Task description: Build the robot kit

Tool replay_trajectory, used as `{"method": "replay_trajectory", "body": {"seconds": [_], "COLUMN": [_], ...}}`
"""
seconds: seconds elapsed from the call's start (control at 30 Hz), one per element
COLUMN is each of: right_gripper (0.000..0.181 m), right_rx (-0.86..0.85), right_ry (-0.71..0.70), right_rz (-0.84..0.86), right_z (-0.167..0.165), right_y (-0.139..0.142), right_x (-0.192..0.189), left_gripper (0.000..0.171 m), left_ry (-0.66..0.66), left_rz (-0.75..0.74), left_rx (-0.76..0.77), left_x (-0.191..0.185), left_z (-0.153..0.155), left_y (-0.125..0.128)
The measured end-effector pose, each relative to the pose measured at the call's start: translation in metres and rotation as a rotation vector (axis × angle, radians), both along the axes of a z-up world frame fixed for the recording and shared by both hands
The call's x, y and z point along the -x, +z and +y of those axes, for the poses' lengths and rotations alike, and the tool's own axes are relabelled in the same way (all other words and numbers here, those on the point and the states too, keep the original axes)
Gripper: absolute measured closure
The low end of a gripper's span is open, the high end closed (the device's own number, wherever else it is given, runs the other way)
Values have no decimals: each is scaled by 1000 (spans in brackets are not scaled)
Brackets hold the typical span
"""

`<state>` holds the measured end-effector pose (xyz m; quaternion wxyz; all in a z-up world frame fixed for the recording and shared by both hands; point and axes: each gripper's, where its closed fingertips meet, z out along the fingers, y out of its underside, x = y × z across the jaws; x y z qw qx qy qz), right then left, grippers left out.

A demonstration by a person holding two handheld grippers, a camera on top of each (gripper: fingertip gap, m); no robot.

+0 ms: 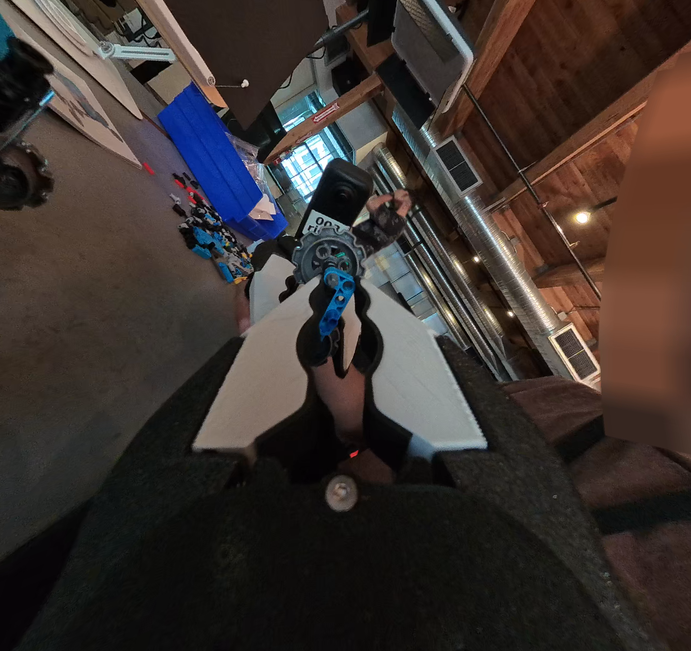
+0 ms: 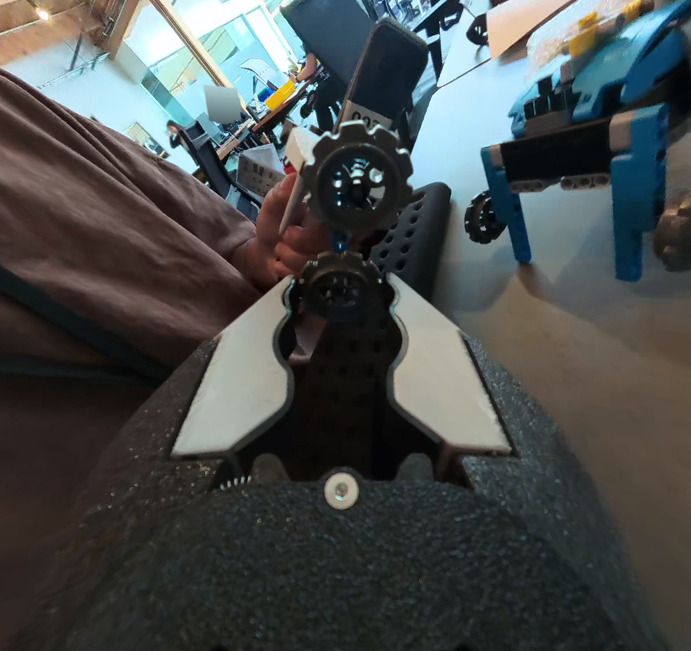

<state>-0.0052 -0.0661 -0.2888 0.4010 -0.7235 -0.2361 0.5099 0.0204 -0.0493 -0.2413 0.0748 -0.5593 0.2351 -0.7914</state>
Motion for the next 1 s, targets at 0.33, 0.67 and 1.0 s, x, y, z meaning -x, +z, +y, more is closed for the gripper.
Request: {"method": "replay_trajectory", "body": {"seconds": [0.33, 0.67, 1.0], "right_gripper": [130, 114, 157], "right_rx": [4, -129, -71], "right_ry": [-24, -296, -424], "right_rz": [86, 102, -26], "right_z": [2, 27, 34], "right_y": [13, 41, 24], "right_x": [-15, -23, -45], "left_gripper": [159, 158, 158], "left_ry": [-15, 299, 431], "left_rz": [13, 308, 415], "left_rx": [-117, -860, -1358], "left_x": [2, -10, -26], "left_z": [-4, 11, 6], "left_y": [-1, -29, -37]}}
